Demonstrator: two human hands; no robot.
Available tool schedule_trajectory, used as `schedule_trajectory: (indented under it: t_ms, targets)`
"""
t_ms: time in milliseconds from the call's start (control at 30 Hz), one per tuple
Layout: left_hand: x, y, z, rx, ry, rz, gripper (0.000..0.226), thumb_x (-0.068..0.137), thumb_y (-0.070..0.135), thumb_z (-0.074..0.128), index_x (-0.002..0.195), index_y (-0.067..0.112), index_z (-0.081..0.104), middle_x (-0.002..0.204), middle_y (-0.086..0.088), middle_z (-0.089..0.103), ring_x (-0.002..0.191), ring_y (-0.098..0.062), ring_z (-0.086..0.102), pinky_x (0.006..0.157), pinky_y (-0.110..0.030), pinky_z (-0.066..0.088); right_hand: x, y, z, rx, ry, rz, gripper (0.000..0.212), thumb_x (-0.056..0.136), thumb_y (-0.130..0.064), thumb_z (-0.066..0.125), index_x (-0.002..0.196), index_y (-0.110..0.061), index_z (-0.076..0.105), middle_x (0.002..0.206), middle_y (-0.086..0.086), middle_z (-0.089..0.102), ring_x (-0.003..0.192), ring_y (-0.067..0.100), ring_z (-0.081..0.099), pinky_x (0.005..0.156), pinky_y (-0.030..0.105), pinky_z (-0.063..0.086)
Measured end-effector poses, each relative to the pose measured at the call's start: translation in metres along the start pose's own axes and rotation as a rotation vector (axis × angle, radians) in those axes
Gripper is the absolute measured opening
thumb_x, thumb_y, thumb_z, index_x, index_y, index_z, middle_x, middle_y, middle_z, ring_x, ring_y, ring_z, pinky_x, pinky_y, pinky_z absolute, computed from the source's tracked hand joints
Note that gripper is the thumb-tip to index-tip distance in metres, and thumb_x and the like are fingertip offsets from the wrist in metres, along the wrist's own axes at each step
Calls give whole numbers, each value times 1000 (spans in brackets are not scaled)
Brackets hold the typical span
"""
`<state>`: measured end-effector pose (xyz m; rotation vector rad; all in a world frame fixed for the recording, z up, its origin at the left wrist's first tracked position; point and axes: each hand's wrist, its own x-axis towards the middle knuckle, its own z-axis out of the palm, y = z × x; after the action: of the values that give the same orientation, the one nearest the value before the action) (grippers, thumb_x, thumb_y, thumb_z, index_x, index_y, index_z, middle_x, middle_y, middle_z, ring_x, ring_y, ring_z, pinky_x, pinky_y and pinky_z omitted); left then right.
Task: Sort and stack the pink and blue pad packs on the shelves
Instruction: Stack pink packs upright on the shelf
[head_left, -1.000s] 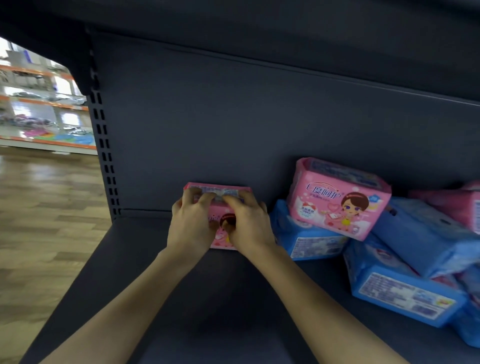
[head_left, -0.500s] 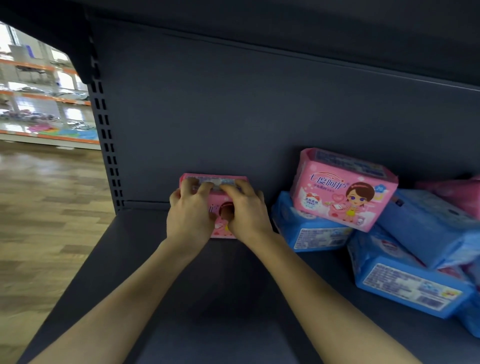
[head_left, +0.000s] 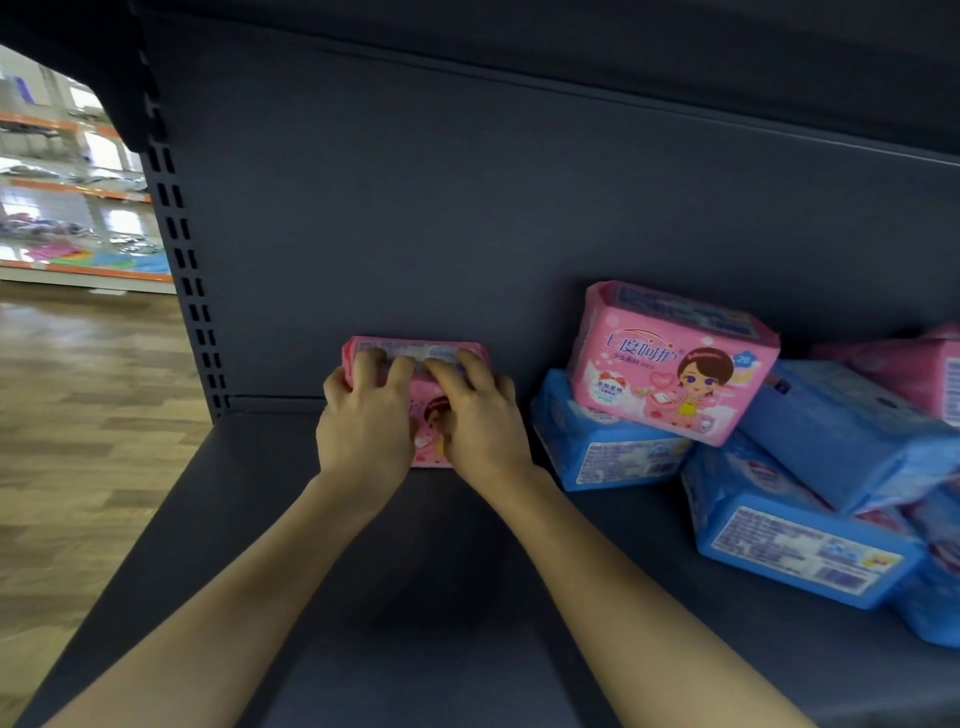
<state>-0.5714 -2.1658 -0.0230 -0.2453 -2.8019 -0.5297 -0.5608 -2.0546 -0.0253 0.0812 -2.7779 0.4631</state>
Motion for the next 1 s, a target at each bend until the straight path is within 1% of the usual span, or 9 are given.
schedule_trajectory:
  t_ms: [67,300,433,500,600,667,733,867,1000]
  targets:
    - [-1,-1,2,39,-3,17,59,90,25,59,140,25,29,147,-5,22,134,-38,22,85,-40,48,-3,-1,1,3,2,13,60,92,-11,49,144,-31,28,153,1,15,128,35,25,98,44,40]
    - [-3,-5,1,39,-16,44,60,90,27,58,142,27,28,148,-4,20,134,-39,20,87,-45,47,-12,-5,-3,-69,7,63,63,91,-13,49,145,-33,24,153,3,10,137,37,10,109,56,21]
    - [-2,-4,1,130,-14,39,63,91,28,56,144,27,23,151,-5,17,139,-42,8,107,-52,26,-22,0,-10,-111,3,57,65,91,-11,49,145,-33,21,153,3,11,138,36,7,110,57,18]
    - [-3,2,-1,231,-25,29,66,91,28,55,145,26,17,152,-7,14,140,-42,-1,109,-57,15,-27,6,-15,-124,16,73,65,90,-11,49,145,-31,22,152,3,14,138,35,8,110,56,18]
    - [-7,13,-4,327,-49,52,72,90,30,55,145,23,10,152,-11,8,141,-41,-7,109,-59,10,-33,12,-25,-108,82,59,64,83,-10,57,142,-23,35,146,7,30,132,37,22,106,54,26]
    - [-13,22,-8,340,-54,104,73,90,32,54,146,23,8,152,-13,6,141,-40,-6,111,-57,11,-37,14,-31,-75,224,-23,60,69,-1,68,126,-10,55,127,17,52,113,45,45,93,57,41]
    - [-19,35,-12,290,-55,160,70,90,32,54,145,22,13,152,-13,9,142,-38,-1,111,-52,15,-39,16,-38,-50,360,-59,53,57,3,70,109,-4,65,107,20,62,93,46,56,79,55,50]
    - [-30,63,-23,117,-4,258,63,87,28,56,142,17,29,143,-14,27,135,-35,21,105,-45,29,-45,23,-69,-55,453,-106,43,59,-10,55,100,-5,68,98,17,65,85,44,59,71,49,52]
    - [-34,96,-33,-11,23,336,59,87,29,57,141,19,35,139,-12,33,129,-34,29,103,-43,32,-54,42,-100,-152,483,-81,43,53,-3,71,96,-8,69,94,15,66,82,42,59,65,46,50]
